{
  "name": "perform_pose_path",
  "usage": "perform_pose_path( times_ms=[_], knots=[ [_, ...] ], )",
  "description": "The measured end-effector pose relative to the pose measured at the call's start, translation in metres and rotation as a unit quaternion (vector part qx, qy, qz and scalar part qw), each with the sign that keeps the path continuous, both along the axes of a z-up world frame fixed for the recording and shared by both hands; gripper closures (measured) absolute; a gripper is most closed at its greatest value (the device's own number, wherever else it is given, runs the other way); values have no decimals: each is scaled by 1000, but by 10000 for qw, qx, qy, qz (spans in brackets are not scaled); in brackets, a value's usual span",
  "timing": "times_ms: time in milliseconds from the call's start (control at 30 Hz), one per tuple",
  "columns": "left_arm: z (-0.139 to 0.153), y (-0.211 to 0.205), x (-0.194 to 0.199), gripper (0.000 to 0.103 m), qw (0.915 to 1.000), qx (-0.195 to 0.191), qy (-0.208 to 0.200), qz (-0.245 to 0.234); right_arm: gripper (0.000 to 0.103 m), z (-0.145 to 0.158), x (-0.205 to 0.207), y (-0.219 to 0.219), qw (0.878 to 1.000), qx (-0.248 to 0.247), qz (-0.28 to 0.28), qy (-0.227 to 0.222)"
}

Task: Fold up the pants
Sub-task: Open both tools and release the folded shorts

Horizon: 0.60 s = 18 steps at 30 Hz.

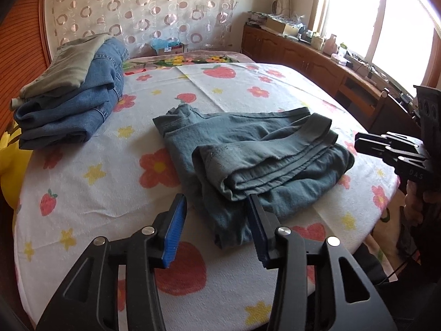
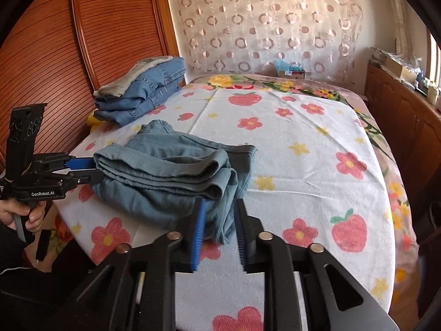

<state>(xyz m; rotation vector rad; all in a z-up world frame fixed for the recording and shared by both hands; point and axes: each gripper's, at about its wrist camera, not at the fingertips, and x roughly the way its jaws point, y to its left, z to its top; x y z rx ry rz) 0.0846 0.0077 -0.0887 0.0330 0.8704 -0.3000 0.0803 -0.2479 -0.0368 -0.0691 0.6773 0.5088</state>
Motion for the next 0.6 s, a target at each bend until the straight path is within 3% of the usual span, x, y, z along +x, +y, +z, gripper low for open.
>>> perform_pose_path(
  times_ms=[200, 600],
  knots=[
    [-8, 1, 4, 57, 9999, 5, 114, 18, 72, -8, 10, 3, 9999, -94, -9, 137],
    [-4, -2, 15, 57, 10000, 75, 40, 23, 71, -18, 36, 24, 9982, -478, 174, 304]
  ],
)
